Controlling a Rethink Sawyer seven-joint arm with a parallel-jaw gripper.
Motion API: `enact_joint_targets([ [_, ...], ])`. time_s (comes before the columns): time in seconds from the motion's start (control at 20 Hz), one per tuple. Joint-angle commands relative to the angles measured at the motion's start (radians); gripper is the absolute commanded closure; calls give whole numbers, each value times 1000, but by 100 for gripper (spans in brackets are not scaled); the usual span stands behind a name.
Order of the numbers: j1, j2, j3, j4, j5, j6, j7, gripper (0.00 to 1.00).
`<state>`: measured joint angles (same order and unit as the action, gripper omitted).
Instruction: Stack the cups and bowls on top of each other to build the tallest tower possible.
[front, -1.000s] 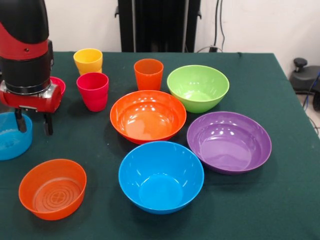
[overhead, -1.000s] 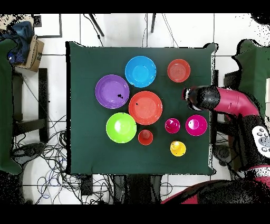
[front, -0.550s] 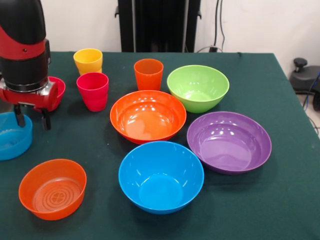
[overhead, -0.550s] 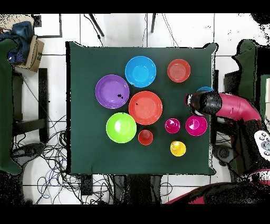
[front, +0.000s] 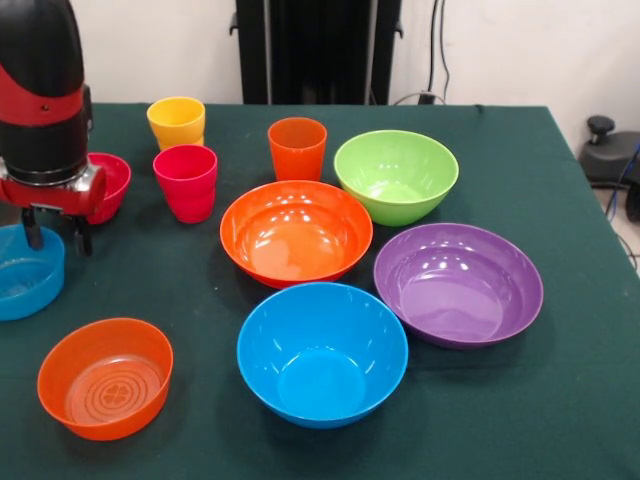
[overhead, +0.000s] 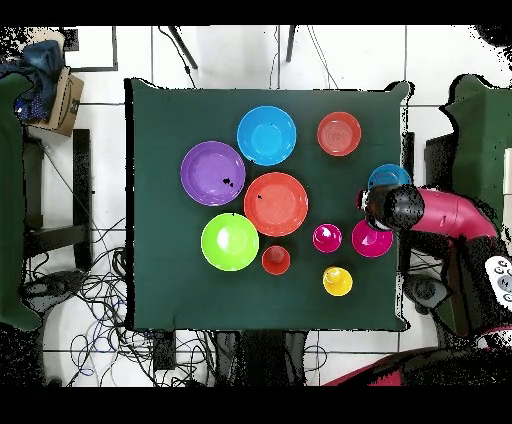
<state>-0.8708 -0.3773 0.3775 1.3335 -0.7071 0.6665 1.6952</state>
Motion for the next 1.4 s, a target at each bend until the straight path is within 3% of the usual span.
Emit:
enact_joint_targets([
  [0.05, 8, 87, -1, 12, -120, -81, -171, 0],
  [0.6, -14, 123, 14, -12, -132, -94, -200, 0],
  [0.65, -27, 121, 25, 0, -132, -119, -203, 100],
  [0.9, -60, 84, 59, 47, -97, -45, -282, 100],
  [1.4, -89, 22, 96, 95, -78, 6, -287, 100],
])
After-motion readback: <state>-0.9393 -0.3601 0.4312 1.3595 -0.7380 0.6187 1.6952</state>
